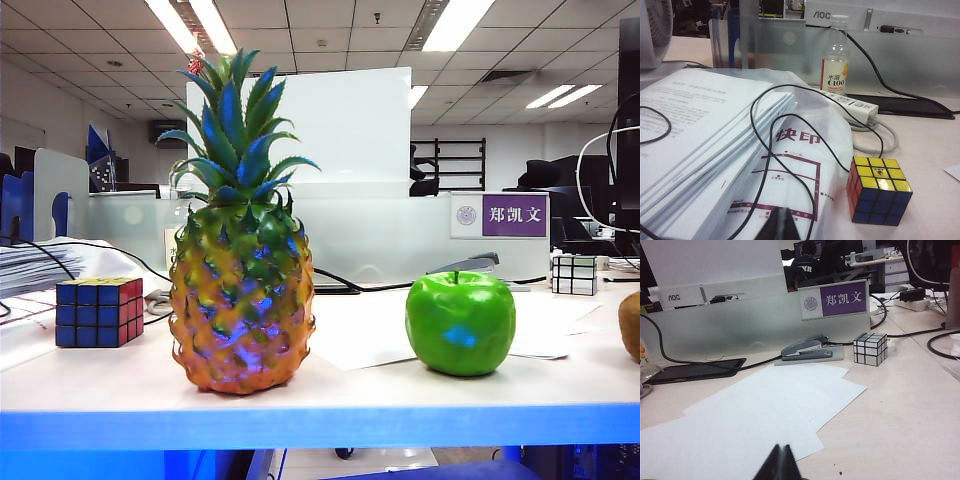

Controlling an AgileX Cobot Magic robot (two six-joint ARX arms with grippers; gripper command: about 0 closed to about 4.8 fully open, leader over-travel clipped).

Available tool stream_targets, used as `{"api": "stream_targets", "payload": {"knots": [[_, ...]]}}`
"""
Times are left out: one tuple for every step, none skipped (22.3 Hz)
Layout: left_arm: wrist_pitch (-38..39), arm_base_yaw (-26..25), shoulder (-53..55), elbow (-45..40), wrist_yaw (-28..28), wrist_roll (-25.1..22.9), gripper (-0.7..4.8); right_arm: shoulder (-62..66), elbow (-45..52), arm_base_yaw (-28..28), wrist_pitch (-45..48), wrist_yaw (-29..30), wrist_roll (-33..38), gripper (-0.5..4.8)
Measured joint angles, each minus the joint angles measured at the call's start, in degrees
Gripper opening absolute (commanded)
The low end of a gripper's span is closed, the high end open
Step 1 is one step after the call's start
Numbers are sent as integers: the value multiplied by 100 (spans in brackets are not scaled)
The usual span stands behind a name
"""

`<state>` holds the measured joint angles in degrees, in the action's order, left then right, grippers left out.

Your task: Arrange all the fruits from large to small from left to right in a row.

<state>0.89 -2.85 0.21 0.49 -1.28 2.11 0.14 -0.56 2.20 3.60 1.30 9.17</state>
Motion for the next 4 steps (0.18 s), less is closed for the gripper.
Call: {"api": "stream_targets", "payload": {"knots": [[0, 0, 0, 0, 0, 0, -5, 0, 0, 0, 0, 0, 0, -6], [0, 0, 0, 0, 0, 0, -5, 0, 0, 0, 0, 0, 0, -6], [2, 0, 0, 0, 0, 0, -5, 0, 0, 0, 0, 0, 0, -6], [0, 0, 0, 0, -2, 0, -5, 0, 0, 0, 0, 0, 0, -6]]}}
